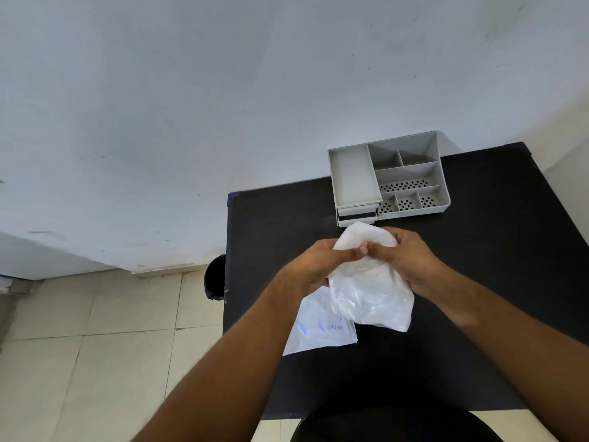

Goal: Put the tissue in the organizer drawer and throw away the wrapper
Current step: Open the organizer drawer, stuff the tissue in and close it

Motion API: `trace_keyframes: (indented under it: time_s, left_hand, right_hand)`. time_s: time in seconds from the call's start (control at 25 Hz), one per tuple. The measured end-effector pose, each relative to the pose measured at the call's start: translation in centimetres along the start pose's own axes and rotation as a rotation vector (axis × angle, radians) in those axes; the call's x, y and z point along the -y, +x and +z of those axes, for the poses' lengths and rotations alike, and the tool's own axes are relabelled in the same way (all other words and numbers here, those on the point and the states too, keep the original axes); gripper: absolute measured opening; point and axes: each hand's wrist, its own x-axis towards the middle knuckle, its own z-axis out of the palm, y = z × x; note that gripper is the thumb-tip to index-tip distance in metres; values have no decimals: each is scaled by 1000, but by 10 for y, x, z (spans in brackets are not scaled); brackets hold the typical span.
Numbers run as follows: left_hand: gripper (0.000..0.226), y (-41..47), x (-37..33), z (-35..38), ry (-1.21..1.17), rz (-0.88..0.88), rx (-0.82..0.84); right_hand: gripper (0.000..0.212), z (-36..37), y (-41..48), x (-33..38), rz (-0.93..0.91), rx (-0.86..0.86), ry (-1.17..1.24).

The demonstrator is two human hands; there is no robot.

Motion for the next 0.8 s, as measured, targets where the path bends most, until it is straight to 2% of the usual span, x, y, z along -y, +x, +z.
trace_keyframes:
  time_s: [0.24,0.36,0.6,0.8]
  left_hand:
    - [29,7,5,-7,76,38,-134]
    - [32,13,9,-21,14,43,-223]
    - [24,27,11,-46,-163,52,-470]
    - [24,40,8,-61,-215,56,-564]
  right_hand:
    - [28,5,6,-4,-17,-15,39]
    - [26,2,20,-9,74,10,123]
    - [13,4,63,-1,308,-57,326]
    - [16,16,99,9,374,-108,343]
